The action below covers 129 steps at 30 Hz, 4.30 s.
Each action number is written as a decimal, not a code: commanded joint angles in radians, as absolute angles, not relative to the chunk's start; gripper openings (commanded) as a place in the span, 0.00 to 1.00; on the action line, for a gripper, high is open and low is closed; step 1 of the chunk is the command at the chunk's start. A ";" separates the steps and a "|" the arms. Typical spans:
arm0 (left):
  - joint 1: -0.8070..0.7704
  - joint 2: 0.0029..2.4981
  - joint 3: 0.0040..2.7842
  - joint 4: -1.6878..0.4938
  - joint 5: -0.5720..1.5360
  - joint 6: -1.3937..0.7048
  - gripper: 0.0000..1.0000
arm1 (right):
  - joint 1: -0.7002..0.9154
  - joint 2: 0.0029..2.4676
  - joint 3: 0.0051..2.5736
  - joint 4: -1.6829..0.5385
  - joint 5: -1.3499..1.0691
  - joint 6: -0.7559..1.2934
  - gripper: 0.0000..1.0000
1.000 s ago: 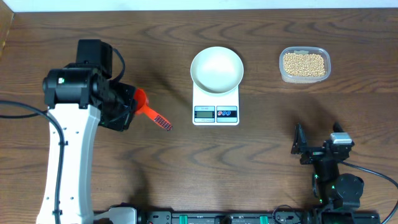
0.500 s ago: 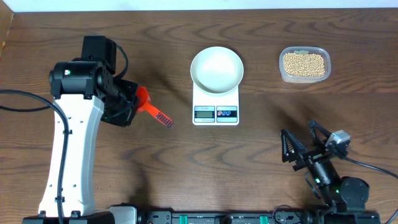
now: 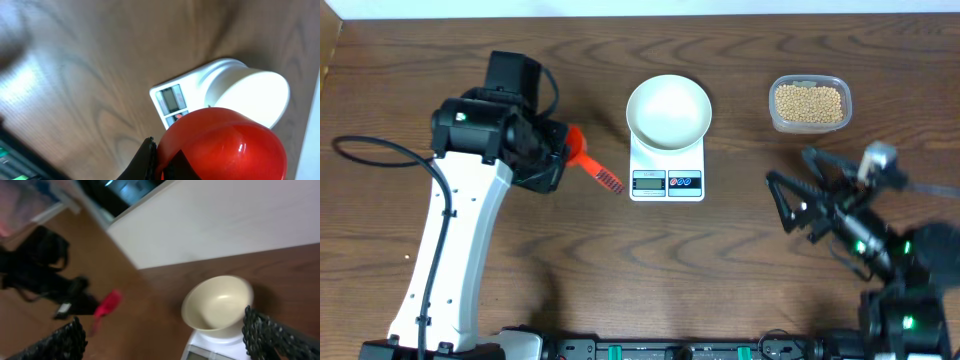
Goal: Scoop item into bowl and weigh 50g on scale
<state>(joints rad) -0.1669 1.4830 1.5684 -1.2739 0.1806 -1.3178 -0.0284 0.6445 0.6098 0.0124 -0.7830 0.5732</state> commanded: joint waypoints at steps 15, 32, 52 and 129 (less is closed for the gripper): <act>-0.294 1.491 1.562 -1.169 0.172 -1.537 0.07 | 0.185 1.135 0.781 0.008 -1.018 0.683 0.99; -0.456 1.565 1.562 -1.168 0.119 -1.713 0.07 | 0.199 1.224 0.780 0.008 -0.960 0.808 0.93; -0.479 1.598 1.562 -1.135 0.149 -1.805 0.07 | 0.341 1.224 0.780 0.045 -0.877 0.942 0.44; -0.479 1.598 1.562 -1.174 0.186 -1.750 0.88 | 0.472 1.230 0.780 0.016 -0.565 0.899 0.01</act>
